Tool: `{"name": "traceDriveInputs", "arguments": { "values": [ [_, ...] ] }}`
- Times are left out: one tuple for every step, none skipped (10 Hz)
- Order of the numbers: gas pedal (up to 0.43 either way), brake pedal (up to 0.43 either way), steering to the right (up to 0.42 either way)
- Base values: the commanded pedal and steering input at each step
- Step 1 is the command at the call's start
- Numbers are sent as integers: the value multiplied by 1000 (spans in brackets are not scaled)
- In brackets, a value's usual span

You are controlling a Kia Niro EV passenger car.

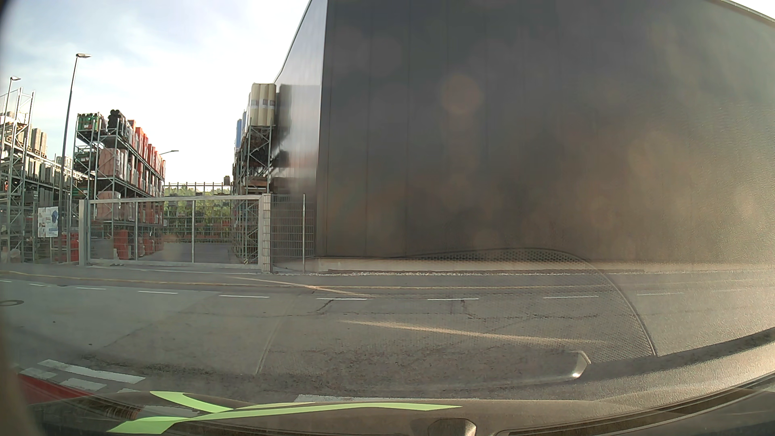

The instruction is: Follow the waypoints while adhering to traffic rules and regulations

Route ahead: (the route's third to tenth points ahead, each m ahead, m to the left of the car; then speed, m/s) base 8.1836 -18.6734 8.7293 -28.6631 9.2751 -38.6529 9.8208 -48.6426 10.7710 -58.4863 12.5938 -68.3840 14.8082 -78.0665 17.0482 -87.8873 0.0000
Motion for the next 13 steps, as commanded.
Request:
{"name": "traceDriveInputs", "arguments": {
  "values": [
    [0,537,609],
    [0,537,609],
    [0,537,609],
    [0,537,609],
    [0,537,613],
    [0,537,618],
    [0,537,623],
    [0,537,626],
    [0,537,628],
    [0,537,630],
    [0,537,635],
    [0,537,641],
    [0,537,645]
  ]
}}
